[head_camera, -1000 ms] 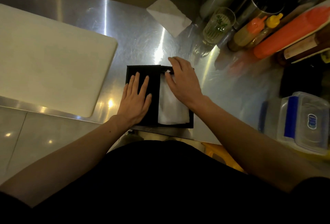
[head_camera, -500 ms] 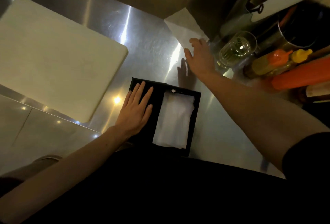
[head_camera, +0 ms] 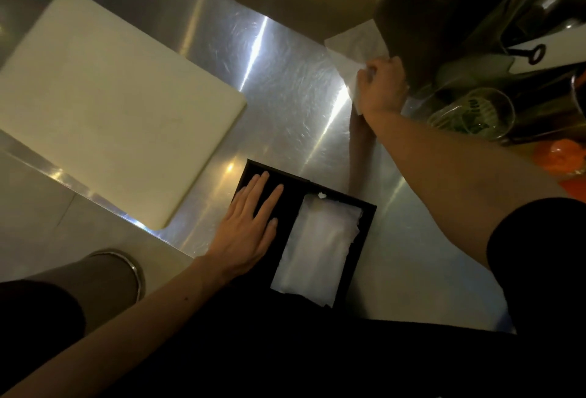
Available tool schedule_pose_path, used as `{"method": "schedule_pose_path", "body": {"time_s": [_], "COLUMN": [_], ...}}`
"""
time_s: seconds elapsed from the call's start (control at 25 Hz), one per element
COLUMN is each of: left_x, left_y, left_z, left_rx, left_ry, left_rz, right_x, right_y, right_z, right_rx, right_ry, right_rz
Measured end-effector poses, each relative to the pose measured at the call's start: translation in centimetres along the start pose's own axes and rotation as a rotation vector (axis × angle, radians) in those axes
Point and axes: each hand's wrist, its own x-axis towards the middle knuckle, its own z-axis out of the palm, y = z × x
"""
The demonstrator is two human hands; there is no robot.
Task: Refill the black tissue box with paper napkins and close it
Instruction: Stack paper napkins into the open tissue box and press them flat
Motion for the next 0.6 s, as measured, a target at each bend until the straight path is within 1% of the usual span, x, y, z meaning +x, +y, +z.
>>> {"method": "schedule_pose_path", "body": {"time_s": [0.16, 0.24, 0.4, 0.6], "left_x": [-0.1, 0.0, 0.0, 0.2], "left_y": [-0.3, -0.3, -0.3, -0.3], "left_z": [0.1, 0.1, 0.0, -0.1], "left_rx": [0.004, 0.0, -0.014, -0.024], "left_ry": [-0.002, -0.011, -0.028, -0.006], "left_rz": [0.002, -0.003, 0.001, 0.02], "right_x": [-0.3, -1.1, -5.2, -15.9], "right_y": [0.0, -0.1, -1.8, -3.4], "right_z": [-0.1, -0.8, -4.1, -9.4], "right_rx": [-0.036, -0.001, 0.197, 0.488], "right_ry": [0.009, 0.006, 0.044, 0.109], "right_rz": [-0.03, -0.022, 0.018, 0.031]}}
